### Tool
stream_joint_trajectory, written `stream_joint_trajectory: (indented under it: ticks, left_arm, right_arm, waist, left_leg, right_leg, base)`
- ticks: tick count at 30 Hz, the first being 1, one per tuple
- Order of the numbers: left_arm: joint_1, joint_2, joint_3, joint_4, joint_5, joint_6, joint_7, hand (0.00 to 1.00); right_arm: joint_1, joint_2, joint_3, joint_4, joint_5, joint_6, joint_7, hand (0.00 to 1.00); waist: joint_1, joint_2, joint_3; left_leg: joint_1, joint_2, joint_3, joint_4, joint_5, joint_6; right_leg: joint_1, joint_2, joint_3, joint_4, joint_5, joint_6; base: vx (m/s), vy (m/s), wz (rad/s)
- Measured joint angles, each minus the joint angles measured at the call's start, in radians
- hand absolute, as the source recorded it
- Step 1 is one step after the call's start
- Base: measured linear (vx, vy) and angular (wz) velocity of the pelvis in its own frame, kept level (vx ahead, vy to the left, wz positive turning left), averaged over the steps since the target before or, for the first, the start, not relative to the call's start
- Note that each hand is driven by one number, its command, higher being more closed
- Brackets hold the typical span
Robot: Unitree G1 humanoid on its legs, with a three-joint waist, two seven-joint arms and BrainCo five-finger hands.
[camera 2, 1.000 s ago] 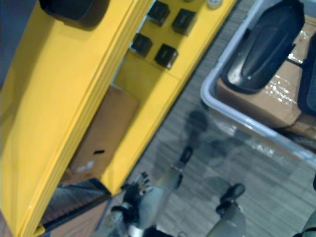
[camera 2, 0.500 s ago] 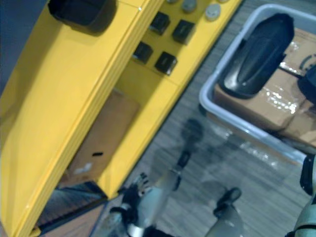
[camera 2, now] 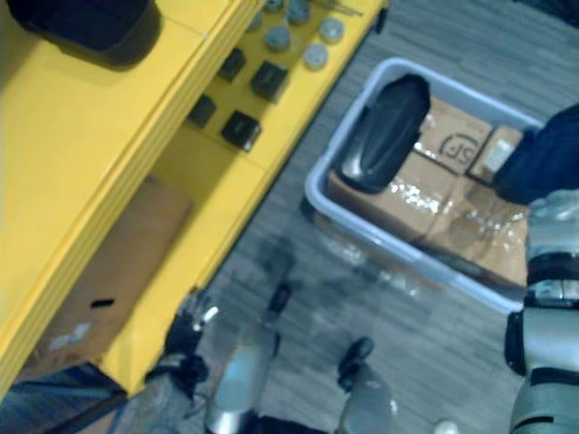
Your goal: Walk over and take plastic housings, then place them on the shelf
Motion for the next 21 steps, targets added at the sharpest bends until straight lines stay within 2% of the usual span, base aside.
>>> stream_joint_trajectory:
  ticks: [5,7,9,13,16,18,20,21]
  left_arm:
    - [0.008,0.015,0.046,-0.108,0.048,0.023,-0.021,0.0]
    - [0.005,0.016,0.048,-0.133,0.056,0.03,-0.025,0.0]
    - [0.003,0.016,0.048,-0.148,0.056,0.033,-0.039,0.0]
    - [-0.006,0.018,0.038,-0.153,0.057,0.057,-0.1,0.0]
    - [-0.041,0.018,0.008,-0.153,0.068,0.068,-0.146,0.0]
    - [-0.068,0.018,-0.019,-0.153,0.066,0.08,-0.174,0.0]
    - [-0.105,0.019,-0.046,-0.154,0.056,0.119,-0.195,0.0]
    - [-0.146,0.02,-0.067,-0.152,0.054,0.154,-0.208,0.0]
  right_arm:
    - [0.132,0.085,-0.008,-0.156,-0.089,-0.013,-0.025,1.0]
    - [0.154,0.101,-0.005,-0.173,-0.118,-0.021,-0.015,1.0]
    - [0.154,0.106,-0.003,-0.173,-0.118,-0.022,-0.014,1.0]
    - [0.154,0.111,-0.001,-0.19,-0.126,-0.066,-0.043,1.0]
    - [0.154,0.112,0.008,-0.25,-0.194,-0.087,-0.076,1.0]
    - [0.154,0.112,0.027,-0.313,-0.236,-0.102,-0.092,1.0]
    - [0.154,0.113,0.054,-0.393,-0.282,-0.122,-0.106,1.0]
    - [0.154,0.12,0.068,-0.456,-0.32,-0.15,-0.114,1.0]
  waist:
    - [-0.003,-0.055,-0.074]
    - [-0.004,-0.065,-0.091]
    - [-0.004,-0.067,-0.099]
    - [-0.005,-0.066,-0.099]
    - [-0.008,-0.065,-0.103]
    - [-0.019,-0.065,-0.13]
    - [-0.029,-0.066,-0.154]
    - [-0.03,-0.067,-0.167]
  left_leg:
    - [0.046,-0.001,0.007,-0.064,0.019,0.005]
    - [0.053,-0.003,0.011,-0.07,0.019,0.006]
    - [0.054,-0.004,0.013,-0.082,0.025,0.01]
    - [0.05,-0.003,0.035,-0.09,0.033,0.016]
    - [0.067,-0.009,0.04,-0.099,0.034,0.018]
    - [0.063,-0.007,0.068,-0.102,0.034,0.021]
    - [0.065,-0.007,0.097,-0.104,0.035,0.025]
    - [0.081,-0.007,0.114,-0.111,0.035,0.026]
  right_leg:
    - [0.03,0.001,-0.002,-0.033,0.006,0.007]
    - [0.042,0.001,-0.004,-0.048,0.013,0.01]
    - [0.042,0.003,-0.004,-0.059,0.021,0.012]
    - [0.044,0.004,-0.004,-0.085,0.042,0.015]
    - [0.066,0.001,-0.007,-0.104,0.055,0.019]
    - [0.07,-0.005,-0.012,-0.114,0.058,0.025]
    - [0.072,-0.01,-0.011,-0.121,0.063,0.03]
    - [0.074,-0.012,0.003,-0.125,0.072,0.03]
  base:
    - [0.0,-0.052,0.01]
    - [-0.01,-0.038,0.01]
    - [-0.01,-0.017,0.0]
    - [-0.03,-0.013,-0.01]
    - [0.0,0.0,0.01]
    - [-0.01,0.008,0.06]
    - [0.01,0.015,-0.06]
    - [0.02,0.011,-0.22]
